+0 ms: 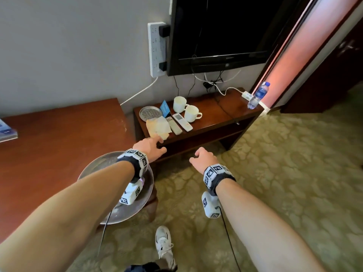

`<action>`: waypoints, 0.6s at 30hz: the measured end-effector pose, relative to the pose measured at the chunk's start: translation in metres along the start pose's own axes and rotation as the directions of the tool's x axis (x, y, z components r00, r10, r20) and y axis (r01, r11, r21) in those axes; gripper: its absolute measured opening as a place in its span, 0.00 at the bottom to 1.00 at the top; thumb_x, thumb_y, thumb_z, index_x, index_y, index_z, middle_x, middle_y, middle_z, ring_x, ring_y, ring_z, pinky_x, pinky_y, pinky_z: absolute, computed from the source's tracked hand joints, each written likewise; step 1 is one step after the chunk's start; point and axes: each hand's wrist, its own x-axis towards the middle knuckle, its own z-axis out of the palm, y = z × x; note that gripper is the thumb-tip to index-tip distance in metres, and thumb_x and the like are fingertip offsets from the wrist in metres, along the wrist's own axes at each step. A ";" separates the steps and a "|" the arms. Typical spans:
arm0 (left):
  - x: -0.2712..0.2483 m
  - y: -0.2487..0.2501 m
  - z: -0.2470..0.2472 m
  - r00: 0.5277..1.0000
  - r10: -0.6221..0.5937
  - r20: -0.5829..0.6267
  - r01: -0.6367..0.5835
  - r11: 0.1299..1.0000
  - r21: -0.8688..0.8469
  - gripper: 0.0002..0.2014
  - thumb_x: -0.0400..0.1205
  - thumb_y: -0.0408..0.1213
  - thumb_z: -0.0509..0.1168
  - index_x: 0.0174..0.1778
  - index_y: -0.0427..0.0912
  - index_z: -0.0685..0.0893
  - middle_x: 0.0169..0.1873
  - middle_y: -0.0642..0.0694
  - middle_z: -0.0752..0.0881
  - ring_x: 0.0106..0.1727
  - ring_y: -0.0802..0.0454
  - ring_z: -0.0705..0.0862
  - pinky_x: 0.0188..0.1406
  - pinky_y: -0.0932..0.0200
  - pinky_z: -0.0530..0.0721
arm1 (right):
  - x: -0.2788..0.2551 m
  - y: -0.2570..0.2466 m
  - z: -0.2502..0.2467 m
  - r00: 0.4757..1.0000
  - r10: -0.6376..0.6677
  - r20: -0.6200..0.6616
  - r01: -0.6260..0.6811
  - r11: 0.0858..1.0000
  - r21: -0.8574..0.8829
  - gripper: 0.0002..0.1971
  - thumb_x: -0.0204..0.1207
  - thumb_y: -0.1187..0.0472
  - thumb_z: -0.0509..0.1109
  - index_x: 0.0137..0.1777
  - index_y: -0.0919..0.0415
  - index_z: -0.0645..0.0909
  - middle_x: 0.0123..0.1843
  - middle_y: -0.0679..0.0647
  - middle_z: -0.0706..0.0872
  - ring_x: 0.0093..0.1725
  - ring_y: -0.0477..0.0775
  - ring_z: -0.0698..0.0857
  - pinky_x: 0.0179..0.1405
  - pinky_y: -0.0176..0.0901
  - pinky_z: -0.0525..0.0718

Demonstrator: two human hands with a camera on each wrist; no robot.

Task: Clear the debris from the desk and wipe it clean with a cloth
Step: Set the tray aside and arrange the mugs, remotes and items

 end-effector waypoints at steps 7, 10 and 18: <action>0.102 0.024 0.000 0.996 -0.083 0.014 0.084 0.995 -0.049 0.22 0.81 0.56 0.61 0.70 0.54 0.74 0.65 0.43 0.83 0.60 0.43 0.82 0.51 0.54 0.77 | 0.103 0.004 -0.034 0.998 -0.018 0.054 0.023 0.995 -0.095 0.20 0.81 0.48 0.65 0.71 0.52 0.74 0.67 0.55 0.82 0.65 0.60 0.81 0.61 0.50 0.81; 0.136 0.035 -0.002 0.996 -0.086 -0.004 0.086 0.994 -0.064 0.22 0.81 0.56 0.61 0.71 0.53 0.74 0.66 0.43 0.82 0.63 0.43 0.82 0.56 0.53 0.77 | 0.144 0.006 -0.053 0.998 -0.022 0.057 0.028 0.993 -0.110 0.20 0.80 0.48 0.66 0.70 0.53 0.74 0.67 0.55 0.82 0.66 0.61 0.81 0.62 0.50 0.80; 0.204 0.050 0.006 0.991 -0.135 -0.017 0.133 0.987 -0.086 0.22 0.81 0.57 0.61 0.69 0.55 0.74 0.59 0.47 0.86 0.52 0.49 0.83 0.47 0.55 0.77 | 0.231 0.006 -0.079 0.993 -0.058 0.106 0.071 0.989 -0.130 0.20 0.80 0.49 0.66 0.70 0.51 0.73 0.66 0.54 0.82 0.63 0.58 0.81 0.60 0.50 0.82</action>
